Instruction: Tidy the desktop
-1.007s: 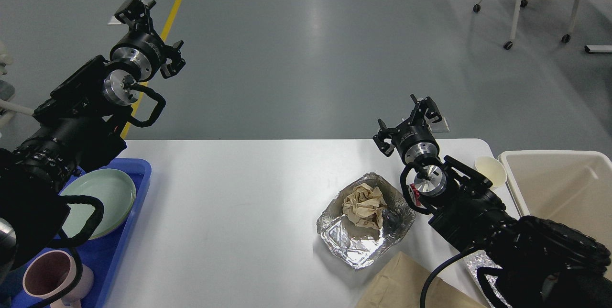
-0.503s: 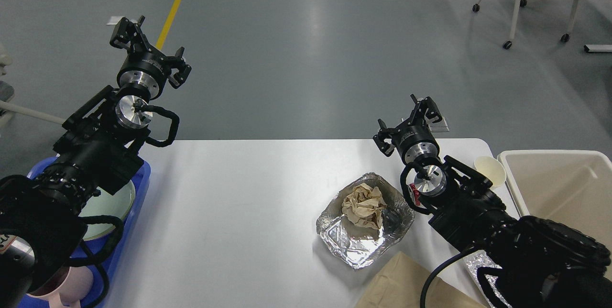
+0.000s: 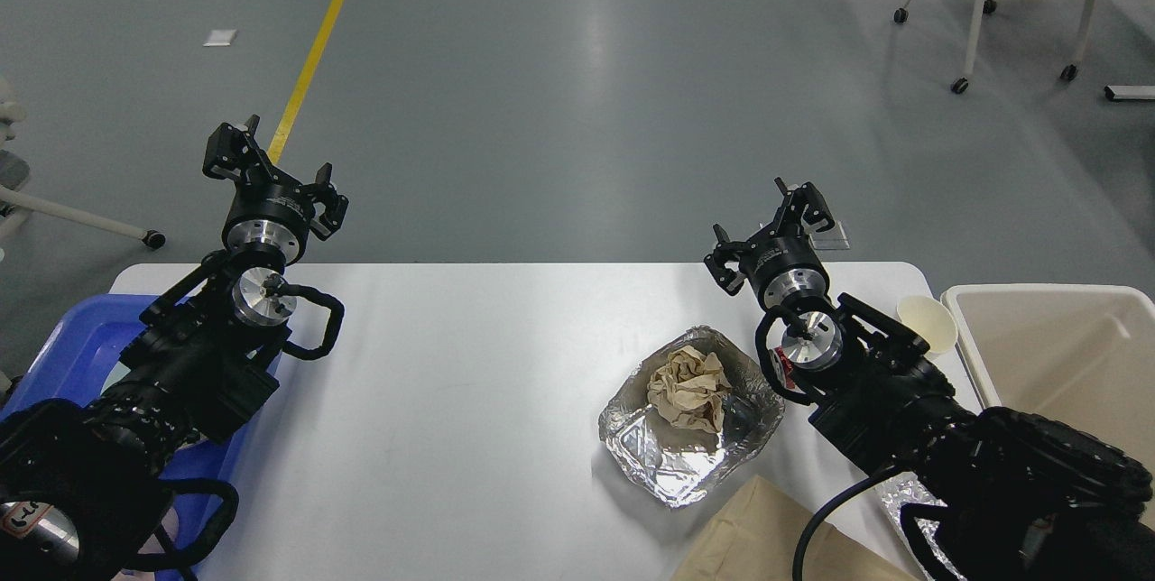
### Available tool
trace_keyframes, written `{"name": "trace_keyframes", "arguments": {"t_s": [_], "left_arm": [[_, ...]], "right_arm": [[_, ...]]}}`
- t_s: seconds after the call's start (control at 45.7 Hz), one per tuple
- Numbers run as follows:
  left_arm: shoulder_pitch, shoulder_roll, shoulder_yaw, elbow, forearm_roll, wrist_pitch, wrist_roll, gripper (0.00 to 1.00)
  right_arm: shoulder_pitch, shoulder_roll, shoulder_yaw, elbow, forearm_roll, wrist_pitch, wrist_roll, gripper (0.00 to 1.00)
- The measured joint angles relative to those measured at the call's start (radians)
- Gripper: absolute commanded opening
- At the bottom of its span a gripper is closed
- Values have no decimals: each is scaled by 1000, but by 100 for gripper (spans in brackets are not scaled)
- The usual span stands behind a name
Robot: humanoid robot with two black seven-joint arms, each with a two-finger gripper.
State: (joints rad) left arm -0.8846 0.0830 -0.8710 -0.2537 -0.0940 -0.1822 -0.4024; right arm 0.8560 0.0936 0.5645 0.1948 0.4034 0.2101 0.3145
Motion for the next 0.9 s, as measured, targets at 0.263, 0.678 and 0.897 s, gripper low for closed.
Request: {"name": "trace_keyframes", "arguments": {"t_s": [0.263, 0.678, 0.897], "left_arm": [[45, -66, -1, -1, 0, -36, -244, 100], [88, -77, 1, 2, 1, -63, -280, 100], [91, -81, 7, 1, 9, -63, -279, 100]], "right_arm": [[0, 0, 0, 0, 0, 0, 0, 100], [0, 0, 0, 0, 0, 0, 0, 100], [0, 0, 0, 0, 0, 0, 0, 100]]}}
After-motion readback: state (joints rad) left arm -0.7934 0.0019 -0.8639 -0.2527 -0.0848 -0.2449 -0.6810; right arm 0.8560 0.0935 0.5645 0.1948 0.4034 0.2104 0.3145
